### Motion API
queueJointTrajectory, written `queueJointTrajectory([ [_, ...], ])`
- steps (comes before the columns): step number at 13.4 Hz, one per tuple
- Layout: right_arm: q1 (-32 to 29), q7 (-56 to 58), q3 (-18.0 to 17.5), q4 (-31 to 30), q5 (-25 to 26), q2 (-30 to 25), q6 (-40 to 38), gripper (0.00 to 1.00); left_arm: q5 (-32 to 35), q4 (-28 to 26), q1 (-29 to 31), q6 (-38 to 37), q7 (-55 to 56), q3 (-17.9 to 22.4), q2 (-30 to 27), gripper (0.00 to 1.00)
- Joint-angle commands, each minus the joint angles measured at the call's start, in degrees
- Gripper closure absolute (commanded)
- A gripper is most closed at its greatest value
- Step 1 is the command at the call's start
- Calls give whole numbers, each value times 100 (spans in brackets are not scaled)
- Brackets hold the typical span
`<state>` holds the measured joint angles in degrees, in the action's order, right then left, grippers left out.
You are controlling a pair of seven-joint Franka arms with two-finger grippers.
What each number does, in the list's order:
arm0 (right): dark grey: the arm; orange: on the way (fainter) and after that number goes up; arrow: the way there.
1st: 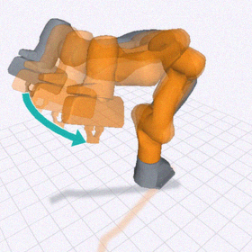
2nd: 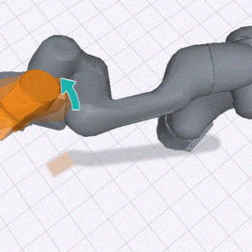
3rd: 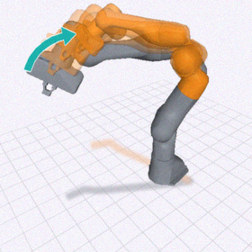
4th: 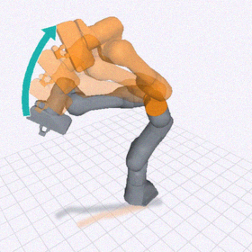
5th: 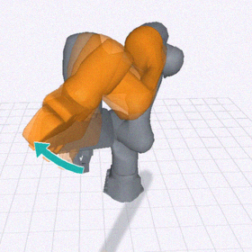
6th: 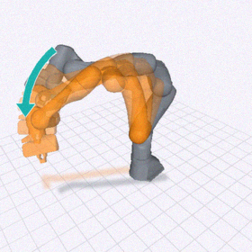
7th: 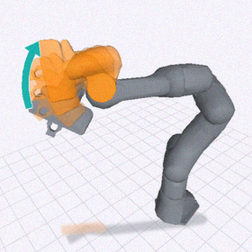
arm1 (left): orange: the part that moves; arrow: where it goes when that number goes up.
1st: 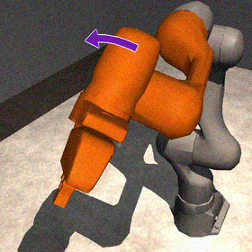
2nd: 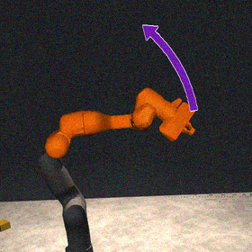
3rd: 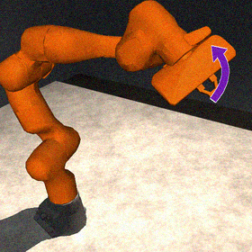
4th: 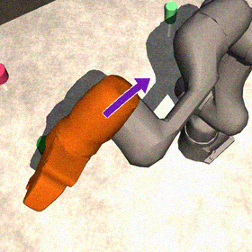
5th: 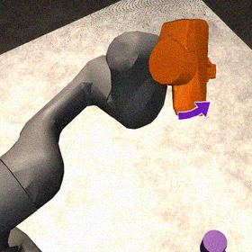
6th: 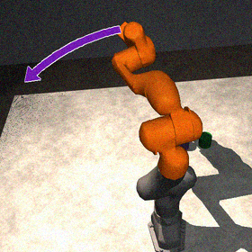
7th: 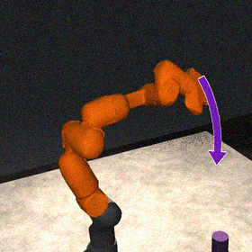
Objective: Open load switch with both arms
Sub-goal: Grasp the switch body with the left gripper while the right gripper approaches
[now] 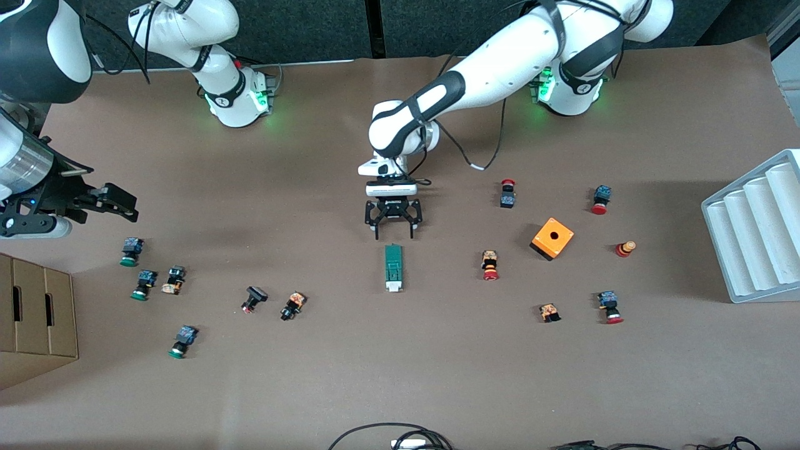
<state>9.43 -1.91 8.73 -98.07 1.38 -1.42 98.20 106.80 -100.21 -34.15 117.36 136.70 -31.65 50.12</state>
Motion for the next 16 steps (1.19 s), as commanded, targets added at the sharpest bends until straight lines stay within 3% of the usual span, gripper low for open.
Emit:
queueJointTrajectory([
  [1, -12, -63, -38, 51, -42, 176, -63, 0, 200, 379, -293, -282, 305, 150, 278, 1],
  [4, 172, -1008, -161, 51, 11, 370, -55, 0, 560, 370, -732, -626, 629, 641, 472, 10],
  [7, 322, -1241, -161, 68, -33, 562, -11, 0, 578, 362, -883, -644, 692, 766, 490, 15],
  [10, 348, -1511, -249, 726, -452, 1256, -90, 0, 684, 379, -1216, -635, 727, 1143, 525, 22],
  [12, 392, -2528, -266, 989, -919, 1660, -116, 0, 675, 379, -1217, -635, 823, 1144, 525, 27],
  [16, 1033, -4813, -284, 1885, -1253, 2661, -108, 0, 684, 379, -1217, -644, 1043, 1144, 516, 31],
])
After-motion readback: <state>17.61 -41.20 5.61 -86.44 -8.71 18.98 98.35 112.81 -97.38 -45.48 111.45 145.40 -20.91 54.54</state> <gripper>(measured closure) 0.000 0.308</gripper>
